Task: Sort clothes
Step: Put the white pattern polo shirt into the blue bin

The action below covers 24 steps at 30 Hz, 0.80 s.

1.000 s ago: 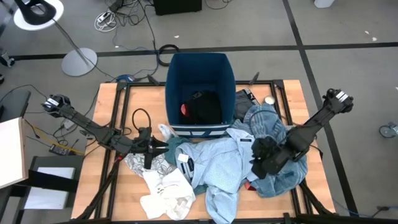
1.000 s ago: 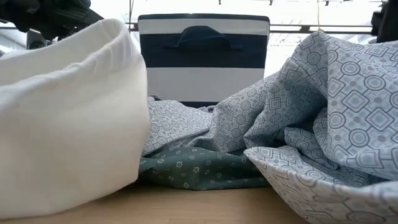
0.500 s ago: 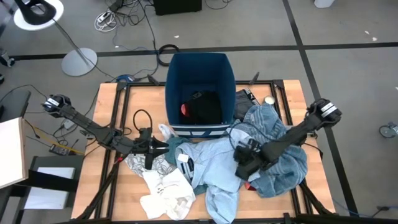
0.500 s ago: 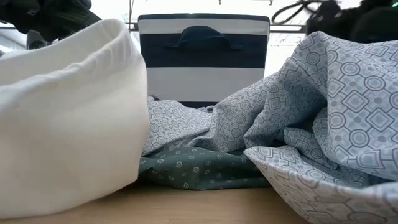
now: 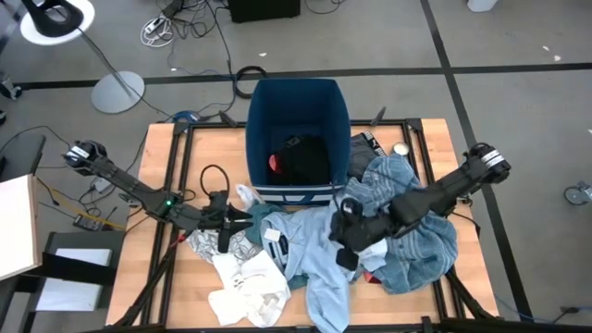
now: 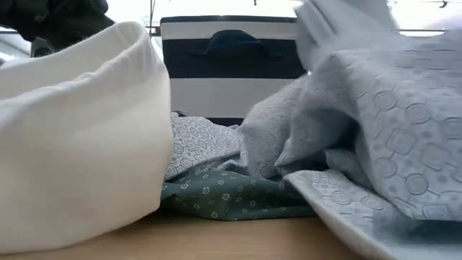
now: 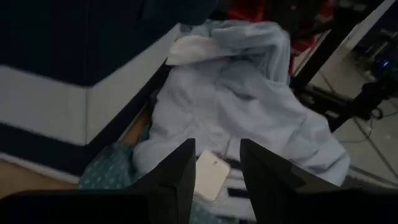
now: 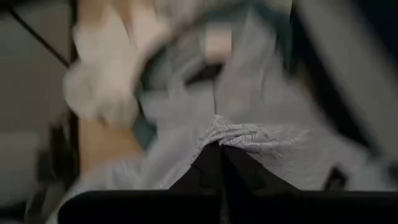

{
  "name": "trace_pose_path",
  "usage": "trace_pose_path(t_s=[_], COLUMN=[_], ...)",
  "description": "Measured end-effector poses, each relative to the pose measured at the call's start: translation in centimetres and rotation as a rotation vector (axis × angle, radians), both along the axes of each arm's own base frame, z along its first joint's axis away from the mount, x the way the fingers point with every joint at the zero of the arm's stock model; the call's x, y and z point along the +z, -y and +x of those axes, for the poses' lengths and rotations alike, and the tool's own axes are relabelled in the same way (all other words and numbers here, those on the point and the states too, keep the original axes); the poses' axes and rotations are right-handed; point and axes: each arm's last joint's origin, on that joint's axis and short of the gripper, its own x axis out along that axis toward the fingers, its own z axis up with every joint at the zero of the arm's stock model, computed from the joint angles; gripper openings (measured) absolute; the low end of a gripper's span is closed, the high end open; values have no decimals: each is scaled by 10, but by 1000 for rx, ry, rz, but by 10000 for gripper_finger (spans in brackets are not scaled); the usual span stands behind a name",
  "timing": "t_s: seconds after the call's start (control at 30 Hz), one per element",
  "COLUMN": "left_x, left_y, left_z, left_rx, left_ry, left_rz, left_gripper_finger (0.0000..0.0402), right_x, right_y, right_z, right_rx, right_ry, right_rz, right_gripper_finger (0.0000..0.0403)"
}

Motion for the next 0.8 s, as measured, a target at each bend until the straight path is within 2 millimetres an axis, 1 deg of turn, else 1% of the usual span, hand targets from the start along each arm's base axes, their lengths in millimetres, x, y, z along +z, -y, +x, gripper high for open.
trace_pose_path(t_s=[0.17,0.33,0.47,0.63,0.8], left_x=[0,0,0,0,0], left_y=[0,0,0,0,-1], left_z=[0,0,0,0,0], left_rx=[9,10,9,14,27], left_ry=[-1,0,-1,0,1], left_rz=[4,5,10,27,50], left_gripper_finger=[131,131,131,131,131], right_x=[62,121,158,200,245], right_y=[12,36,54,81,117], right_z=[12,15,12,7,2], right_rx=[30,25,-1,-38,-142], right_ry=[160,333,456,633,934], right_rz=[-63,-115,-191,-295,-472], right_gripper_finger=[1,1,1,0,0])
